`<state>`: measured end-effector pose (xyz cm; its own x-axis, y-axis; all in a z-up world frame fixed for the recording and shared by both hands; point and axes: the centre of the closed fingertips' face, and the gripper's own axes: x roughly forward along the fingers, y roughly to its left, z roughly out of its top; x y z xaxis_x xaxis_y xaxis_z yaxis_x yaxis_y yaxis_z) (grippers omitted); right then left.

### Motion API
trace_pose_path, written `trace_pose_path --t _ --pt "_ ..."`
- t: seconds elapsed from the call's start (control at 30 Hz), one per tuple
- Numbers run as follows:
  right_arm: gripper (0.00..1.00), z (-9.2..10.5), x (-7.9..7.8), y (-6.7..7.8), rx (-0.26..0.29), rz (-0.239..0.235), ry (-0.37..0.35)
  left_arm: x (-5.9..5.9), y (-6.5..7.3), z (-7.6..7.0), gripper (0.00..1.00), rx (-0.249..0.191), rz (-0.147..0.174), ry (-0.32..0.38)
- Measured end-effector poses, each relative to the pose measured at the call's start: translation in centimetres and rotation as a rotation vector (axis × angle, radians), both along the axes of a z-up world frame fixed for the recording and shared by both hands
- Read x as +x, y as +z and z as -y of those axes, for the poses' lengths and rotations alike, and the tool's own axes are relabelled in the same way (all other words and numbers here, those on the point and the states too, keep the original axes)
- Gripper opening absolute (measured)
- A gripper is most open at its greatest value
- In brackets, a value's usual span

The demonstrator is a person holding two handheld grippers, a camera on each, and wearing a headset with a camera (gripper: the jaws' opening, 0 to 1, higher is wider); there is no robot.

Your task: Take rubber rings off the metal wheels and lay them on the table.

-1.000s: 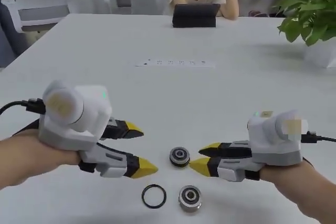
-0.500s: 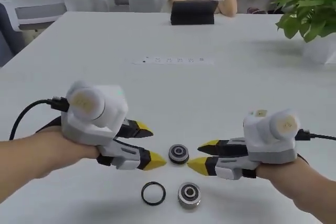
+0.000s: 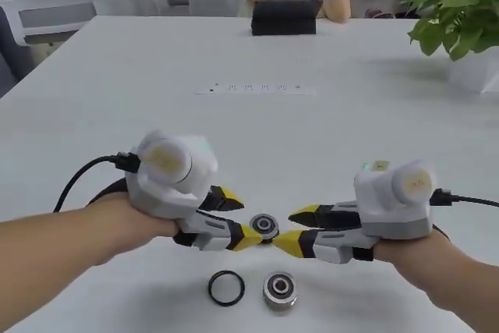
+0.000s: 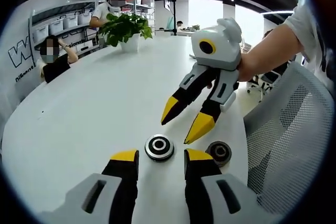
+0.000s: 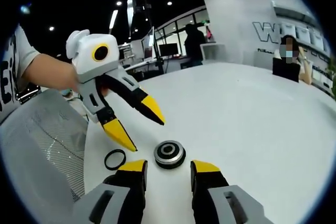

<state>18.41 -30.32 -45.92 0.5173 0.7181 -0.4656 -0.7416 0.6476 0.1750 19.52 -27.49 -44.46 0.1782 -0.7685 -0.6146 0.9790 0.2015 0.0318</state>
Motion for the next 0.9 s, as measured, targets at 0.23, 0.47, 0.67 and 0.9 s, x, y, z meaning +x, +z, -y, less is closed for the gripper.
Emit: trace_pose_path --t 0.23,0.47,0.67,0.9 --pt "0.31 0.4 -0.2 -0.3 -0.007 -0.003 -0.002 0.3 -0.7 1.0 0.23 -0.007 -0.027 0.019" --pt "0.31 0.5 -0.2 -0.4 -0.004 -0.004 -0.007 0.3 -1.5 1.5 0.18 0.008 -0.036 0.016" --pt "0.30 0.6 -0.3 -0.6 -0.009 -0.005 -0.003 0.2 -1.6 1.8 0.13 0.012 -0.026 0.011" --pt "0.30 0.3 -0.2 -0.7 -0.009 -0.003 0.002 0.1 -1.6 1.9 0.13 0.017 0.004 -0.003"
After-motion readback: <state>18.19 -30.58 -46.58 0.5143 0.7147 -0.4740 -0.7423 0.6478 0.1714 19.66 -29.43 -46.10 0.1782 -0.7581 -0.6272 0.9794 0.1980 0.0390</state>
